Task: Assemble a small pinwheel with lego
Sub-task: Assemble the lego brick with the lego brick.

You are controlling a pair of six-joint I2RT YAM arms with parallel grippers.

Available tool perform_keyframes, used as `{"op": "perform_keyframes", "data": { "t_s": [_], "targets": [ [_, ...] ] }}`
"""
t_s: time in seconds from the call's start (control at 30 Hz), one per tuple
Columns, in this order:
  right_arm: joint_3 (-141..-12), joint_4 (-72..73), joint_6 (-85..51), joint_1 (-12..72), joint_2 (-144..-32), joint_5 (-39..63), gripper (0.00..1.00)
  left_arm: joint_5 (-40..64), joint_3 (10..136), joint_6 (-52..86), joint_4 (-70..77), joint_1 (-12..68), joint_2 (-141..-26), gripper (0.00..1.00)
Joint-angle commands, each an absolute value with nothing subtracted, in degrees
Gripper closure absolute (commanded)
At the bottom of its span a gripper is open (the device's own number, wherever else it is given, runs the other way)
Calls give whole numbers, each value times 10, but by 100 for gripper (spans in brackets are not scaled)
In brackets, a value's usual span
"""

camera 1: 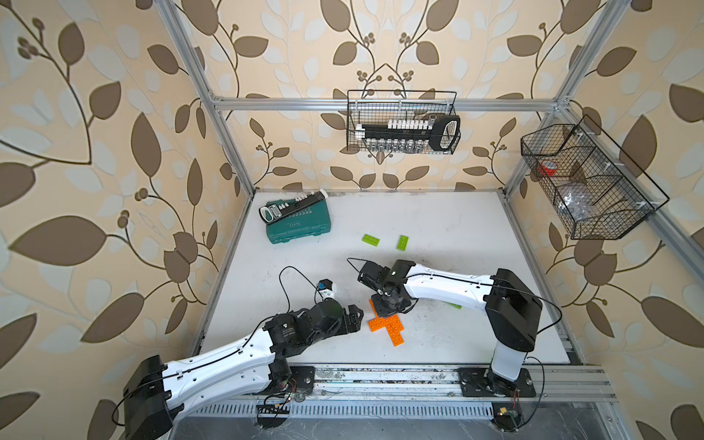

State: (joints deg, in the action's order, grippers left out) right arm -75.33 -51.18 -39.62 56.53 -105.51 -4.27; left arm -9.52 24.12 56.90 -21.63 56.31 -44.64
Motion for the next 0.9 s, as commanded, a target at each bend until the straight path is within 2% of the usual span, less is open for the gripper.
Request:
{"op": "perform_keyframes", "data": {
  "t_s": [0.0, 0.87],
  "targets": [
    [-760, -520, -404, 565, -1072, -26, 100, -108, 252, 557, -217, 566, -450, 1],
    [-719, -538, -429, 604, -1123, -35, 100, -125, 251, 564, -252, 566, -432, 1]
  ]
}}
